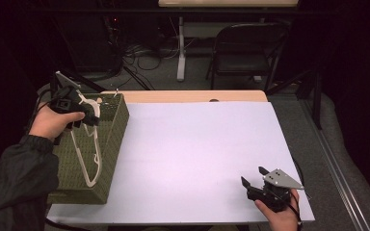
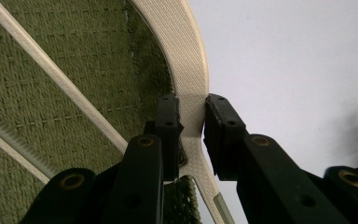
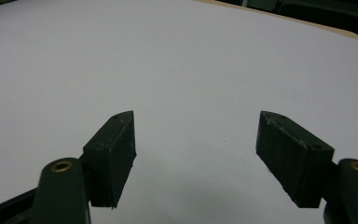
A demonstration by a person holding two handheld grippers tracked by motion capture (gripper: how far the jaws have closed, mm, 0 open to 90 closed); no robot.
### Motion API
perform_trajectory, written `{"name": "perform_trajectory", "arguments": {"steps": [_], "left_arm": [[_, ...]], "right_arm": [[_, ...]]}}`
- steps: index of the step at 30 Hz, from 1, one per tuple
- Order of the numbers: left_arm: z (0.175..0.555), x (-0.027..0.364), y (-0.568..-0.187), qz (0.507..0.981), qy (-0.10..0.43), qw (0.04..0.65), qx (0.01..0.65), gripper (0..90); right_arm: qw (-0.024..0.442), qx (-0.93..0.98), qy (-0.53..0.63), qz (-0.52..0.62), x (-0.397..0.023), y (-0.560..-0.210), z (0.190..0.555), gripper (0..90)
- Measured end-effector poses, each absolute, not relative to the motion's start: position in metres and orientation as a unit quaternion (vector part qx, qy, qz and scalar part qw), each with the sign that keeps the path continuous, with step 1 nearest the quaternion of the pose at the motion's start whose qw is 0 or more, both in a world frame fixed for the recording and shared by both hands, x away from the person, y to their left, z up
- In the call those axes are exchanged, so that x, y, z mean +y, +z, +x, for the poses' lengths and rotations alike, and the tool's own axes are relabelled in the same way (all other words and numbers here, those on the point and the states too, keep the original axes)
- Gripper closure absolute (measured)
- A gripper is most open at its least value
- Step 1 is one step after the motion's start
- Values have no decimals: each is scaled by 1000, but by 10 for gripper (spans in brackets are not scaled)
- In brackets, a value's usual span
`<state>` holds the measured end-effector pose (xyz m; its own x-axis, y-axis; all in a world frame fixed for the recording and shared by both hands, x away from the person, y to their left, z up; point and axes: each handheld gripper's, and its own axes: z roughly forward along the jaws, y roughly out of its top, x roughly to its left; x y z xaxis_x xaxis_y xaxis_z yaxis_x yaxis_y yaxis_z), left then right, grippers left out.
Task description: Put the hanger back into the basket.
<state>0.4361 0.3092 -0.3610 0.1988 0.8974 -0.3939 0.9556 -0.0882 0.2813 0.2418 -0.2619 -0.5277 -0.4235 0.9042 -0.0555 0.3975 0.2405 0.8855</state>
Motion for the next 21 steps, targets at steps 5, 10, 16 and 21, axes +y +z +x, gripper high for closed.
{"name": "perform_trajectory", "arguments": {"steps": [5, 10, 16, 21], "left_arm": [[437, 315, -364, 732, -61, 249, 631, 758], [436, 319, -368, 730, -64, 253, 632, 758], [434, 328, -375, 729, -68, 266, 627, 757], [431, 339, -382, 724, -70, 273, 629, 757]], "right_arm": [[298, 731, 423, 445, -261, -528, 242, 284], [299, 730, 423, 445, -261, -528, 242, 284], [297, 731, 423, 446, -261, -528, 242, 284], [296, 731, 423, 446, -261, -529, 242, 284]]}}
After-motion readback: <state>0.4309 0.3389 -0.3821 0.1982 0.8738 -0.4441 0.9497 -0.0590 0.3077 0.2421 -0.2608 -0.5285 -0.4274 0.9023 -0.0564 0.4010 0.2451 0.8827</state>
